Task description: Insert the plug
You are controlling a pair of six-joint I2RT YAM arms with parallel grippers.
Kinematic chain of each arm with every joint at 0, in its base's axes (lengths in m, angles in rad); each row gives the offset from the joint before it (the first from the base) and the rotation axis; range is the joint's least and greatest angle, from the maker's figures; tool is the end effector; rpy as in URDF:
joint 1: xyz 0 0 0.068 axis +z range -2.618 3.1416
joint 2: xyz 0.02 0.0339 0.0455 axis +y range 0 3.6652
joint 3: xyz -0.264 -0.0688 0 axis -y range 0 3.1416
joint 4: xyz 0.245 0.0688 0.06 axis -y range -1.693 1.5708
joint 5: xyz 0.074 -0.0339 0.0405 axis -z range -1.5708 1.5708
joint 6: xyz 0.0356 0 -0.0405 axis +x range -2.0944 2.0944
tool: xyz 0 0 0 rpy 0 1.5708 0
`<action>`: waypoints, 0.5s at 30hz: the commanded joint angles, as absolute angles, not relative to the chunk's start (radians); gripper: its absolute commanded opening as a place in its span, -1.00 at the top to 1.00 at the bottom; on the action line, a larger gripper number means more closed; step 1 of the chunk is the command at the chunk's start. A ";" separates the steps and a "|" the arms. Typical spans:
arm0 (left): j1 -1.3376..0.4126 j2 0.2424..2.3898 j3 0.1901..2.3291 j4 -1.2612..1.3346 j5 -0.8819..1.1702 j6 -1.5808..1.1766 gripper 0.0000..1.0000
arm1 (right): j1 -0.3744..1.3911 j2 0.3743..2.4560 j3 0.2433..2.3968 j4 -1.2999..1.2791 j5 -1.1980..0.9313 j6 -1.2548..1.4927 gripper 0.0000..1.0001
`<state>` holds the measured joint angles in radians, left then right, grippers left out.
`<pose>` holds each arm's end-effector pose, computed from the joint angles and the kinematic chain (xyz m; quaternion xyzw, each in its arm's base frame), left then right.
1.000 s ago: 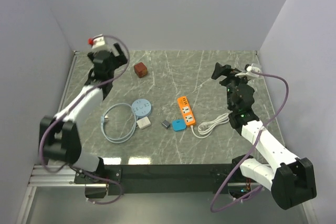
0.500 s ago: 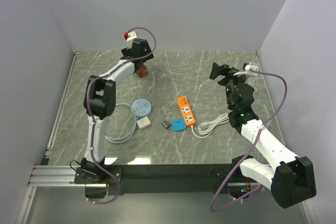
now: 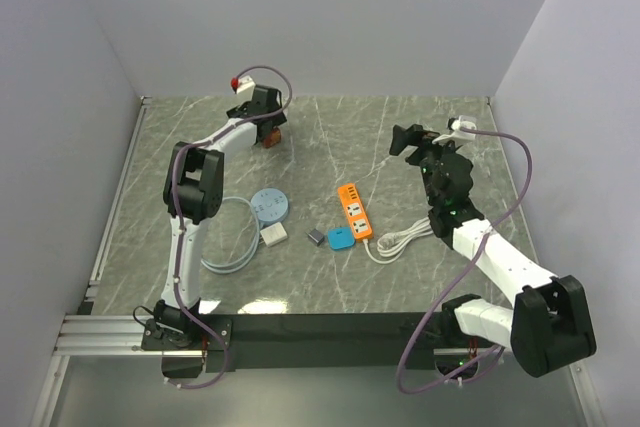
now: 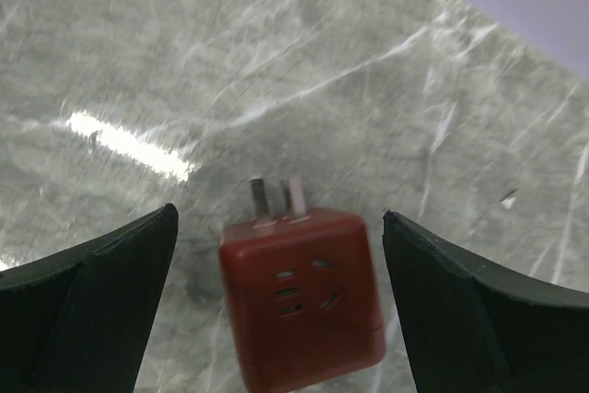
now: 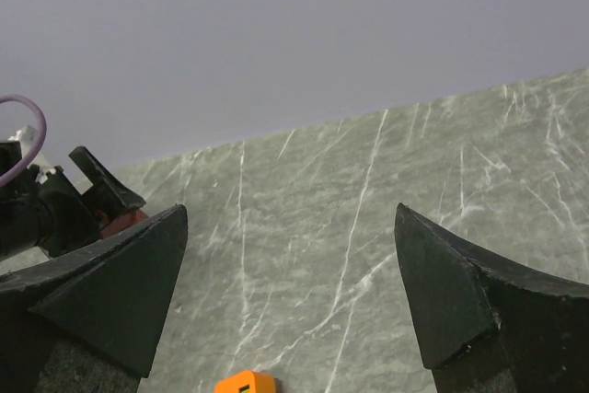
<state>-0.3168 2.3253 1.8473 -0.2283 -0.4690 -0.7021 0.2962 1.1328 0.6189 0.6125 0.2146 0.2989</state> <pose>0.5052 -0.1487 0.1778 -0.2646 0.8482 -0.0145 0.4586 0.2501 0.0684 0.2951 0.0803 0.6674 0.1473 0.7255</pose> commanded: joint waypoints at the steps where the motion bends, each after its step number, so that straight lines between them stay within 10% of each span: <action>1: -0.321 2.255 1.789 -0.198 -0.474 -0.719 -0.99 | 0.291 1.144 0.663 0.644 0.198 0.310 -0.98; 11: -0.321 2.253 1.736 -0.157 -0.382 -0.721 -0.99 | 0.290 1.164 0.676 0.640 0.184 0.316 -0.98; 15: -0.322 2.227 1.710 -0.120 -0.356 -0.700 -0.43 | 0.291 1.160 0.676 0.637 0.187 0.314 -0.97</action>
<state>-0.3176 2.3043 1.7336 -0.1589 -0.4019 -0.7151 0.2962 1.1671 0.6239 0.6121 0.1913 0.3096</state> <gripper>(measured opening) 0.776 0.988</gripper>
